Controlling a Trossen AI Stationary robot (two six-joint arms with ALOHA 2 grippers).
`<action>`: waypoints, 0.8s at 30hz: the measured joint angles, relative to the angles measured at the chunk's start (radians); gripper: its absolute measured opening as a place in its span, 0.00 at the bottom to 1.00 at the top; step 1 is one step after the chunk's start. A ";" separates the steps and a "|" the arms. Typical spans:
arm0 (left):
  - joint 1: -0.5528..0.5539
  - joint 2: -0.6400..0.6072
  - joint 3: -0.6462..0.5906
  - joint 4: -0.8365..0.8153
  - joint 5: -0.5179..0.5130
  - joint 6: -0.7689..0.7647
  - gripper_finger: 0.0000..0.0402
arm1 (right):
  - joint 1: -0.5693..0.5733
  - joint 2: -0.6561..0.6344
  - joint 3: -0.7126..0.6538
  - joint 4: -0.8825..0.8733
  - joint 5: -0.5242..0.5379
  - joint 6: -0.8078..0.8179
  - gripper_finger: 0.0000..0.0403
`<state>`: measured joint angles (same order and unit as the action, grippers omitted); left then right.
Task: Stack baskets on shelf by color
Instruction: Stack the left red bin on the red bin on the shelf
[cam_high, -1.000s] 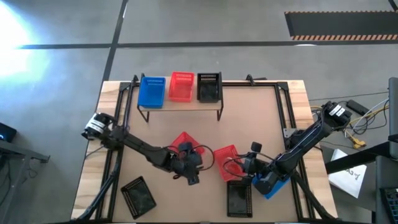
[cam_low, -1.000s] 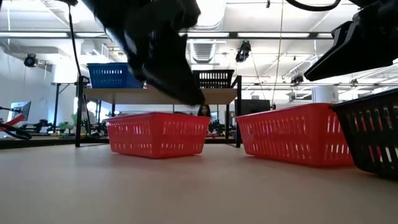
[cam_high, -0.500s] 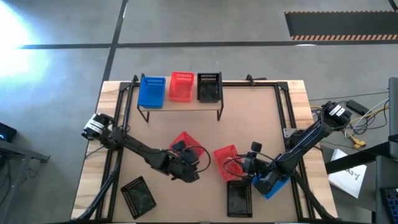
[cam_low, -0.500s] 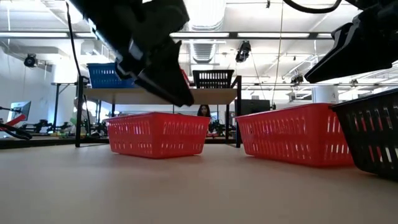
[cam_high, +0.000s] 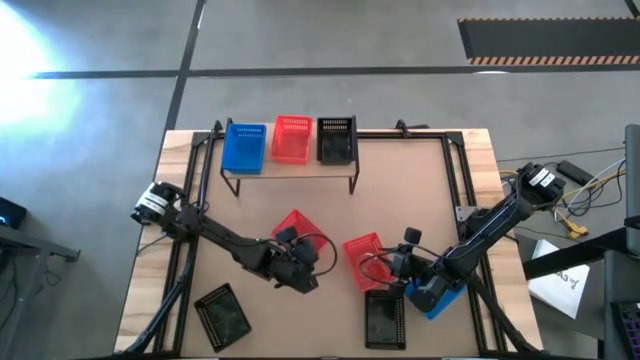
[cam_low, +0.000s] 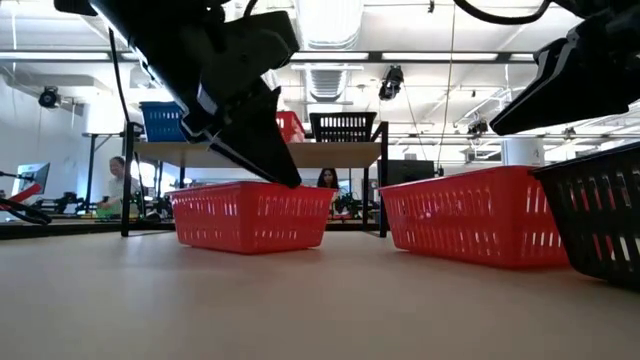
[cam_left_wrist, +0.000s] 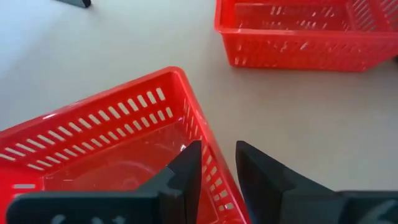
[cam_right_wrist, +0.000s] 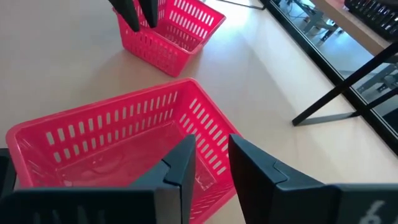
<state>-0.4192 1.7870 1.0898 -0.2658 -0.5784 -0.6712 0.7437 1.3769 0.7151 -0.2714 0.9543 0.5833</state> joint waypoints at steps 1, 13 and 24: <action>0.003 0.000 0.000 0.000 0.010 -0.001 0.20 | 0.000 0.000 0.000 0.000 0.000 0.000 0.22; 0.052 0.000 -0.011 0.064 0.174 -0.004 0.42 | 0.002 0.000 -0.003 0.001 0.017 0.016 0.19; 0.054 0.000 -0.012 0.064 0.150 0.108 0.26 | 0.003 0.000 -0.003 0.001 0.017 0.008 0.20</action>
<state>-0.3653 1.7870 1.0782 -0.2022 -0.4282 -0.5636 0.7464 1.3773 0.7120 -0.2707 0.9713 0.5911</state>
